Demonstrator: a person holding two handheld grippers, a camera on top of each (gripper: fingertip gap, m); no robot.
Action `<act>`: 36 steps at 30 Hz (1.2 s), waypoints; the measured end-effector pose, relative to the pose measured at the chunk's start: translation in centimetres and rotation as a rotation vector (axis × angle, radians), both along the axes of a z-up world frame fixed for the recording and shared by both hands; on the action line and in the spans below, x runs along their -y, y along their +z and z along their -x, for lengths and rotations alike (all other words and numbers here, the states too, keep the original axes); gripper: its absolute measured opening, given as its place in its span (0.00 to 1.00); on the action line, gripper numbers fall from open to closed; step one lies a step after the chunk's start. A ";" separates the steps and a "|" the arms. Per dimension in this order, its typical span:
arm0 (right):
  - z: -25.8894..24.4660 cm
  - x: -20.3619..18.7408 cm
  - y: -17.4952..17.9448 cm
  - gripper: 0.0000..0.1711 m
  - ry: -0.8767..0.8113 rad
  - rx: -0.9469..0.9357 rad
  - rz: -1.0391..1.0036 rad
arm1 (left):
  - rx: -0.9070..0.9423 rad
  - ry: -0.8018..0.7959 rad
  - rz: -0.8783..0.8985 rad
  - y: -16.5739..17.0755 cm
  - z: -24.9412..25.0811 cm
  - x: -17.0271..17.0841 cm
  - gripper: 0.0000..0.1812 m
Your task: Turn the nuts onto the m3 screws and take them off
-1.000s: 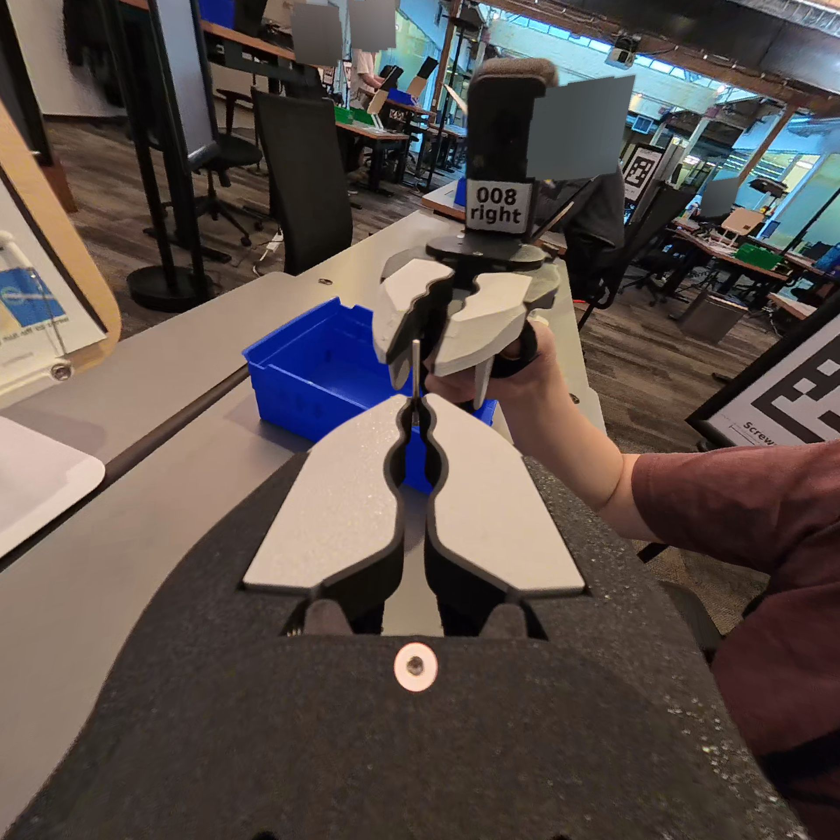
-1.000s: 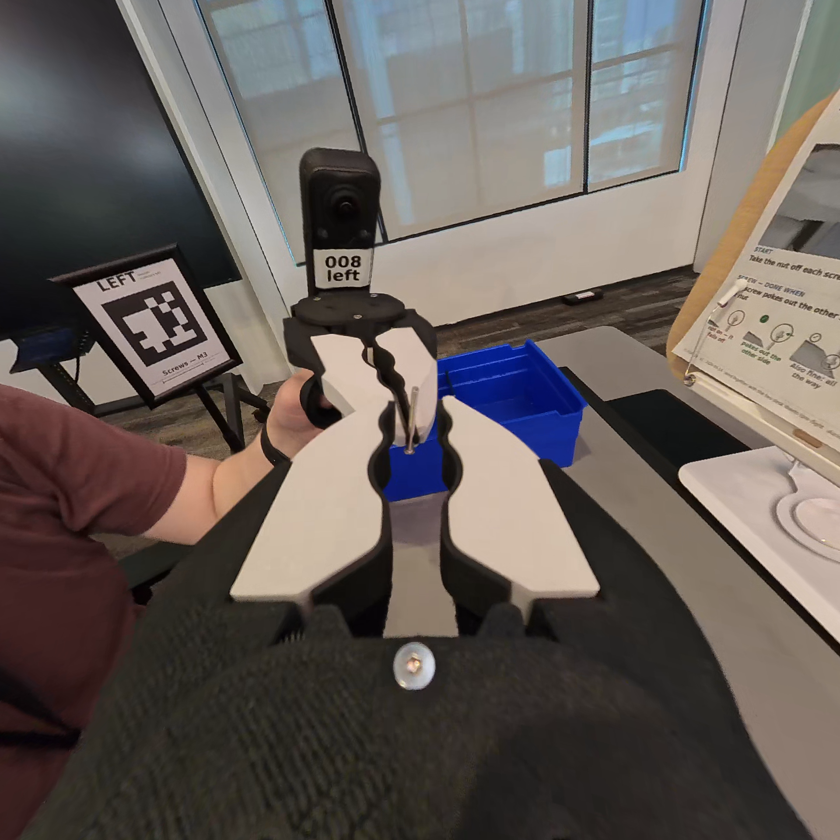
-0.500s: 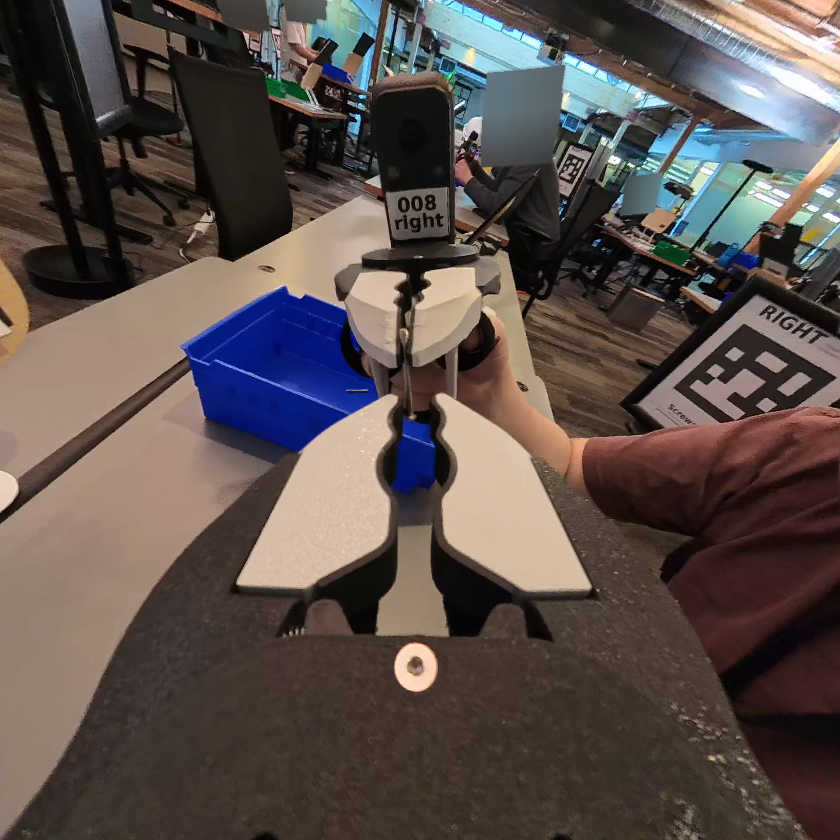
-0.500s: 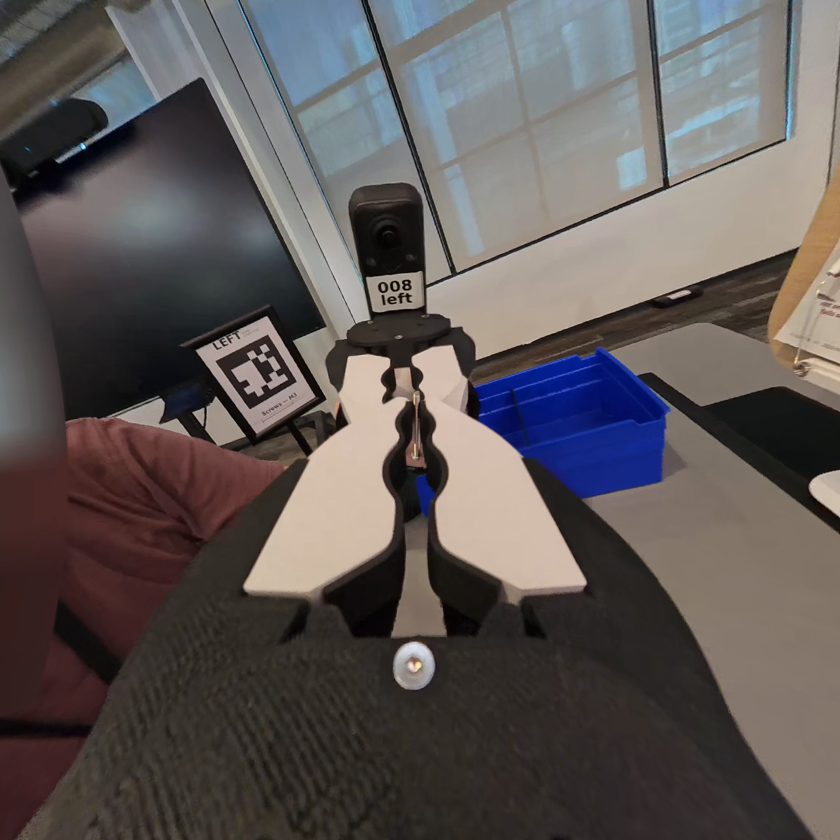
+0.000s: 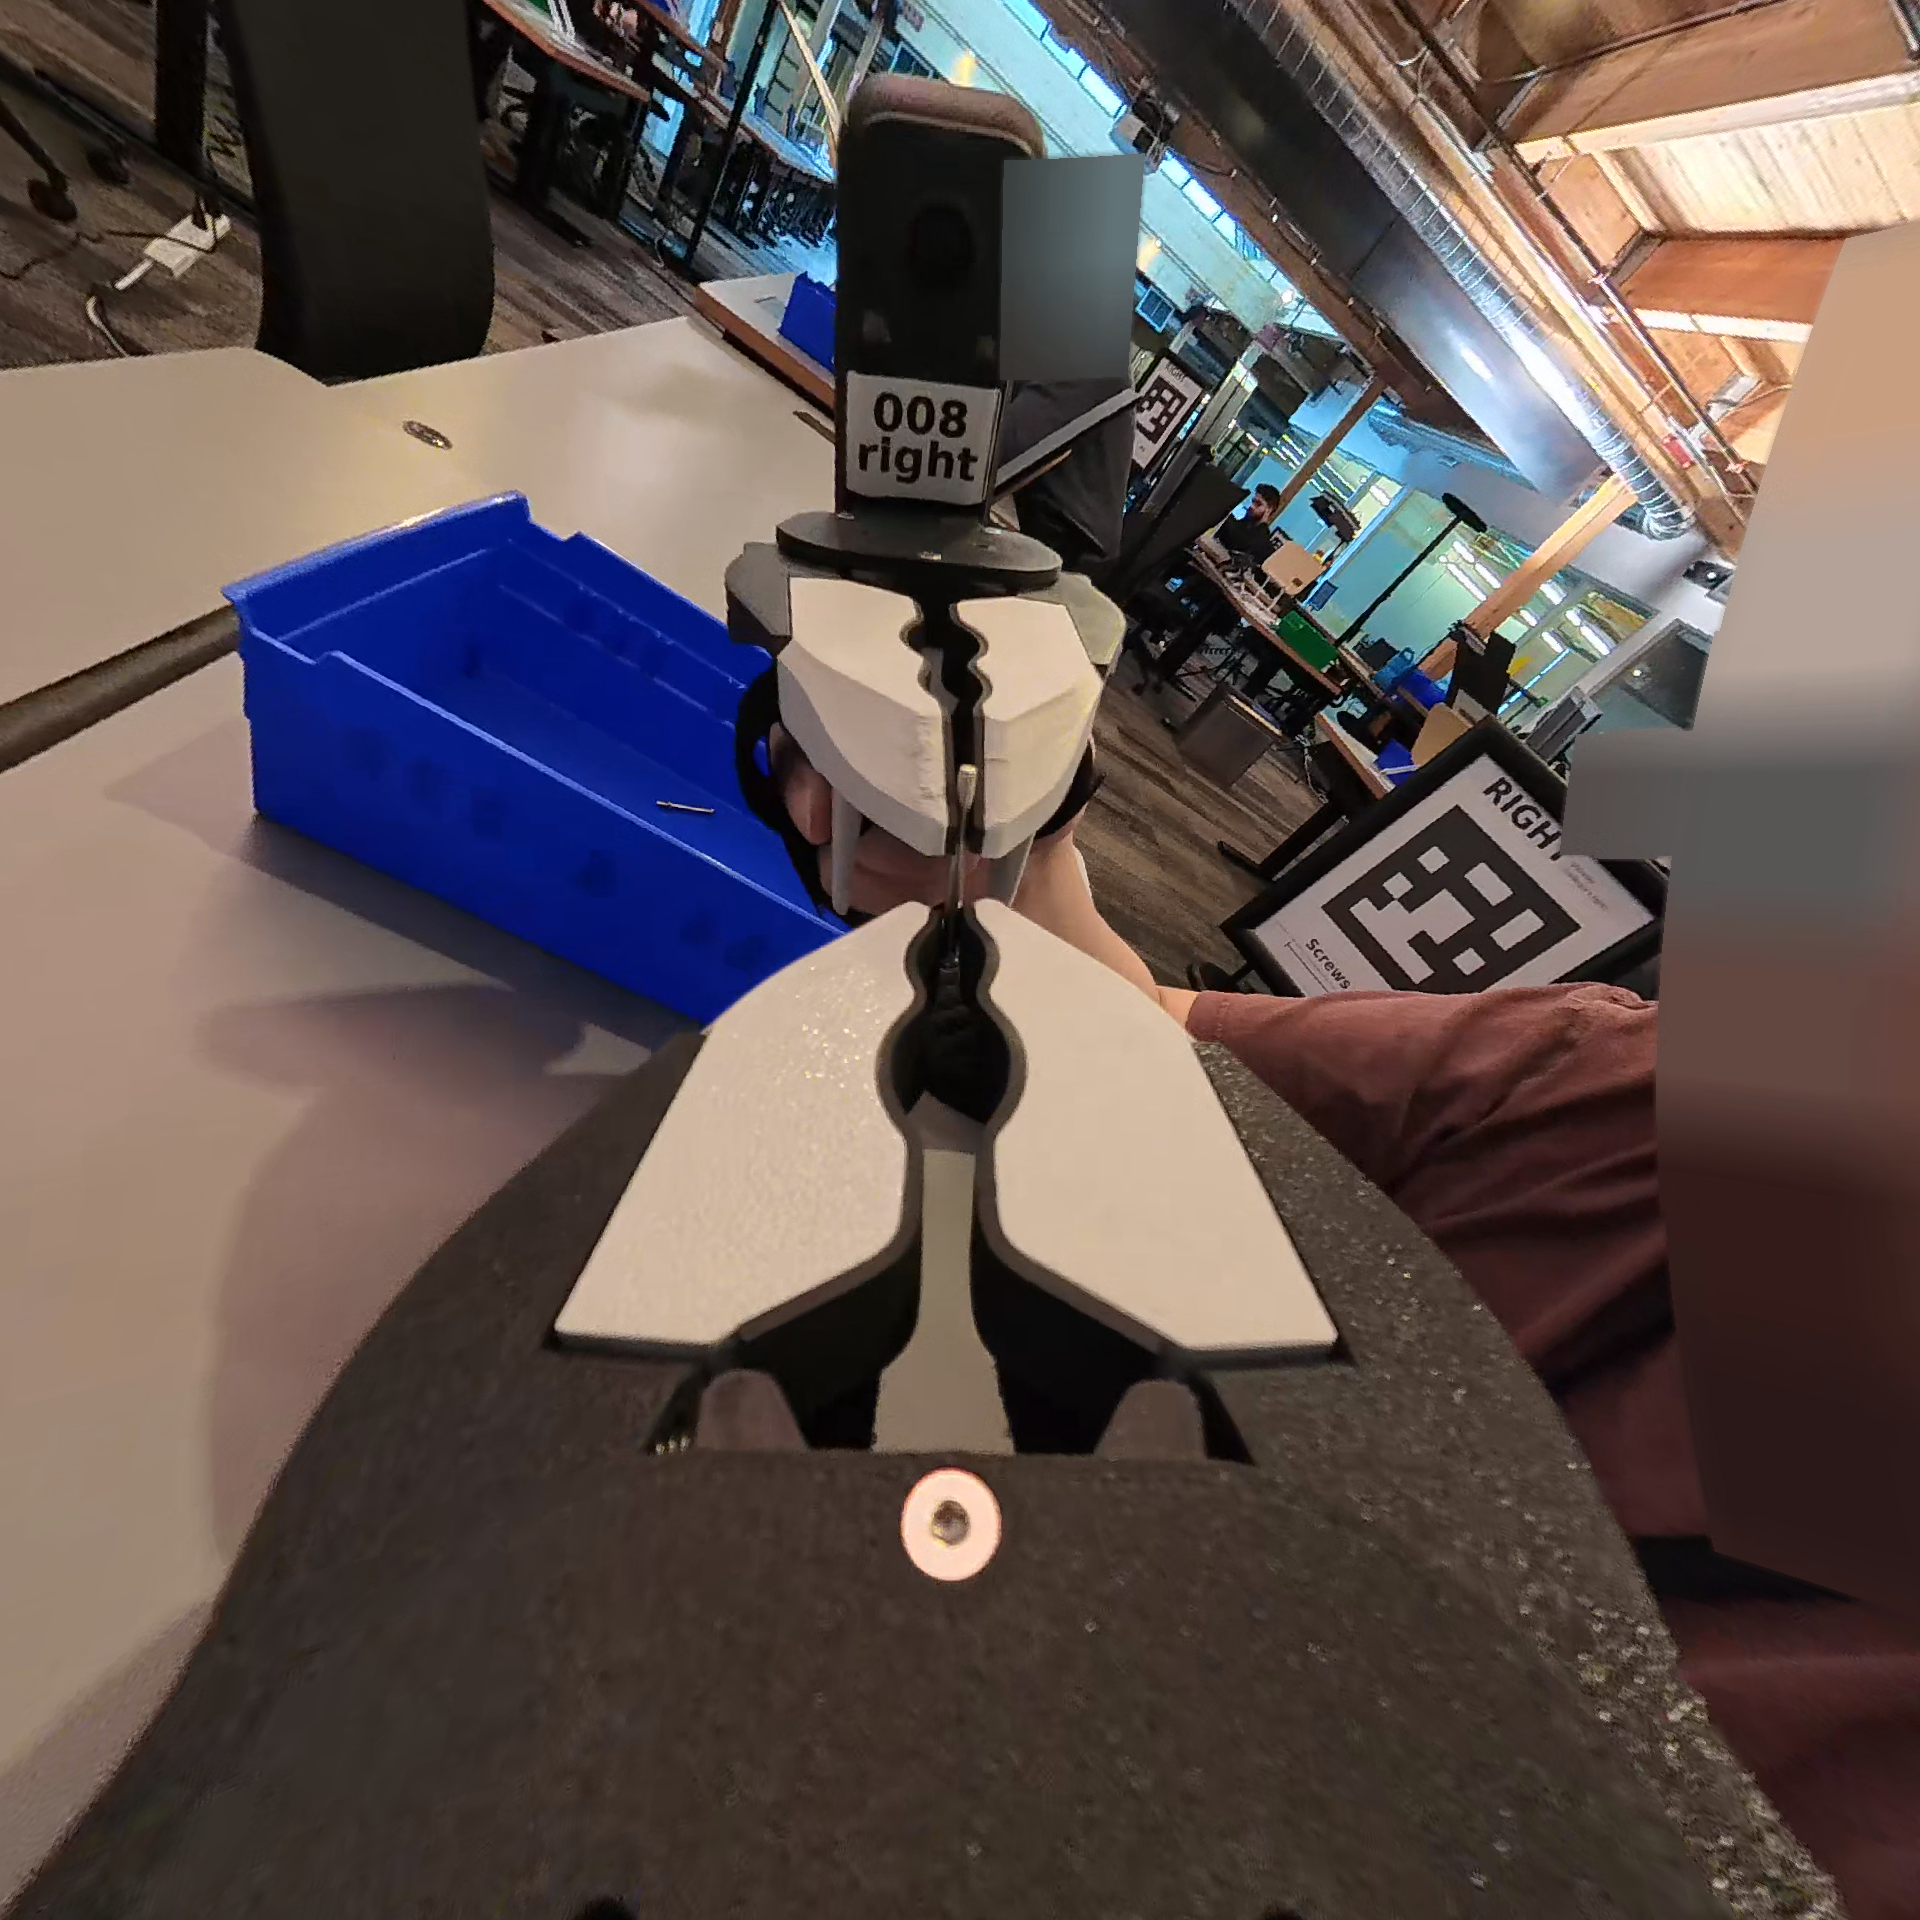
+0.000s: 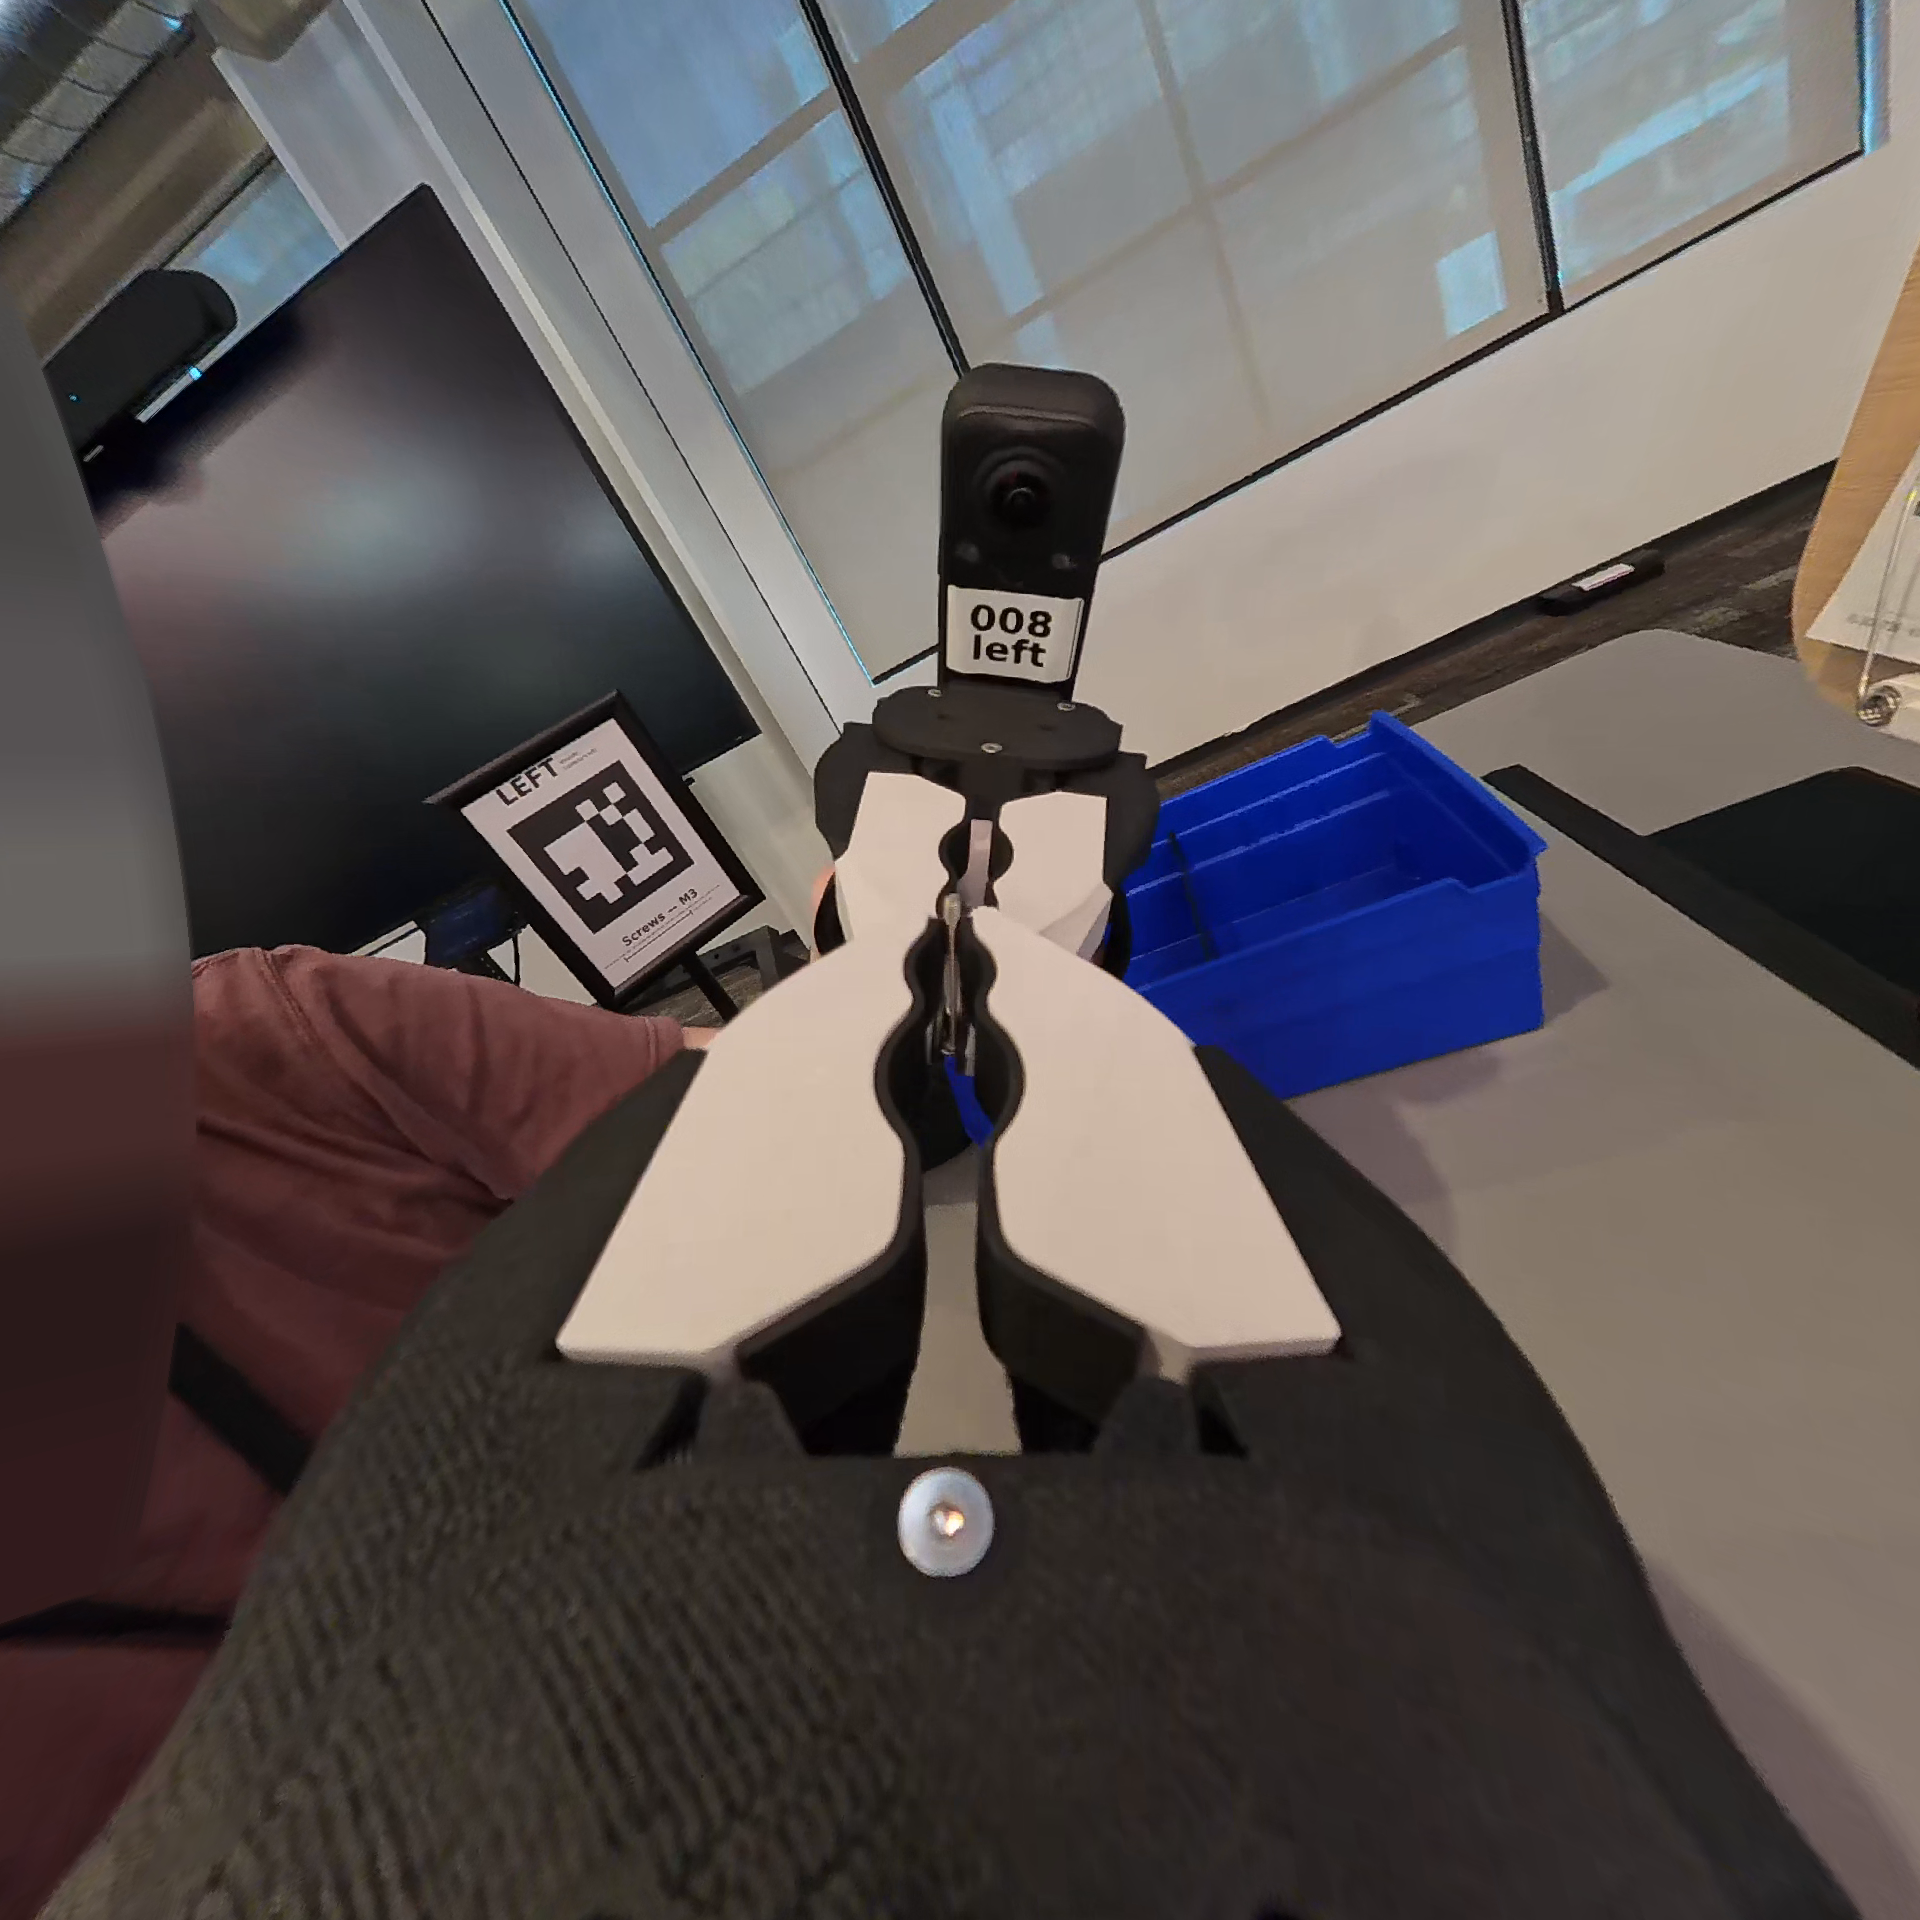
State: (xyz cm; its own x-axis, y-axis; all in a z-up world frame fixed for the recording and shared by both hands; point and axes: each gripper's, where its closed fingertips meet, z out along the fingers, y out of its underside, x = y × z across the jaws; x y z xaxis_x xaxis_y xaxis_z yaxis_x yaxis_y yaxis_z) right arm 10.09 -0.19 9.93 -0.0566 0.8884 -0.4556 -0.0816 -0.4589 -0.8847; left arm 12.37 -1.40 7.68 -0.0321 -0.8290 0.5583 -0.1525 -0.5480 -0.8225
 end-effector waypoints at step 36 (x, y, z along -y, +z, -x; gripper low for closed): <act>-2.3 3.1 -22.2 0.07 0.338 1.282 -0.518 | -0.133 0.414 -0.321 3.4 13.2 -3.4 0.01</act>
